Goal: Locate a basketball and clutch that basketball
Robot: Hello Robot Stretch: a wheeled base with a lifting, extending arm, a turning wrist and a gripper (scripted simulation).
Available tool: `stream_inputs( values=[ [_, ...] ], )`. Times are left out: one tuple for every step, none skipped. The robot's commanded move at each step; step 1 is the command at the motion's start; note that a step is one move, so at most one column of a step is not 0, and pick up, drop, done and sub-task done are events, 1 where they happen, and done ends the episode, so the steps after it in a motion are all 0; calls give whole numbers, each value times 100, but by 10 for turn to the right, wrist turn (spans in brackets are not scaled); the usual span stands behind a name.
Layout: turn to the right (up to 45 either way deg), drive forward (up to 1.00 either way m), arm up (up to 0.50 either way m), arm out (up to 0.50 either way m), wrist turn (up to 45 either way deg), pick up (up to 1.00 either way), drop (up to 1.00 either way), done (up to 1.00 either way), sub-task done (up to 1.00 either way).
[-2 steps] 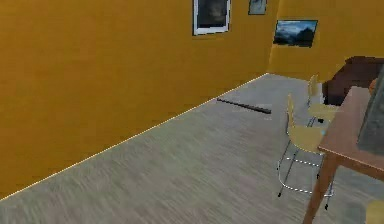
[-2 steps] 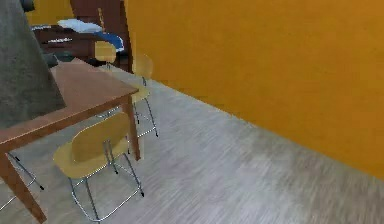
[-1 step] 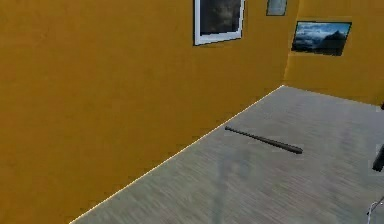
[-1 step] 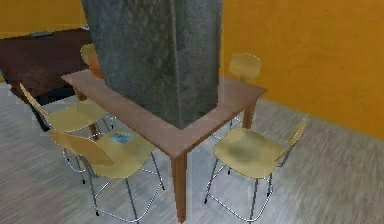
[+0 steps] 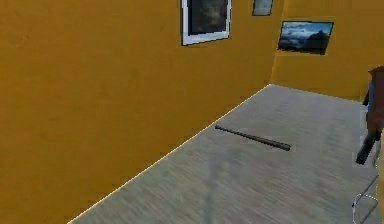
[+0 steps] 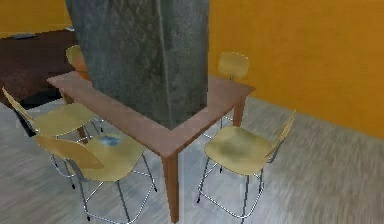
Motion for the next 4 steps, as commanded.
stream_inputs(
  values=[
    [0,60,0,0,0,0,0,0,0],
    [360,0,0,0,0,0,0,0,0],
    [0,70,0,0,0,0,0,0,0],
    [-150,0,0,0,0,0,0,0,0]
  ],
)
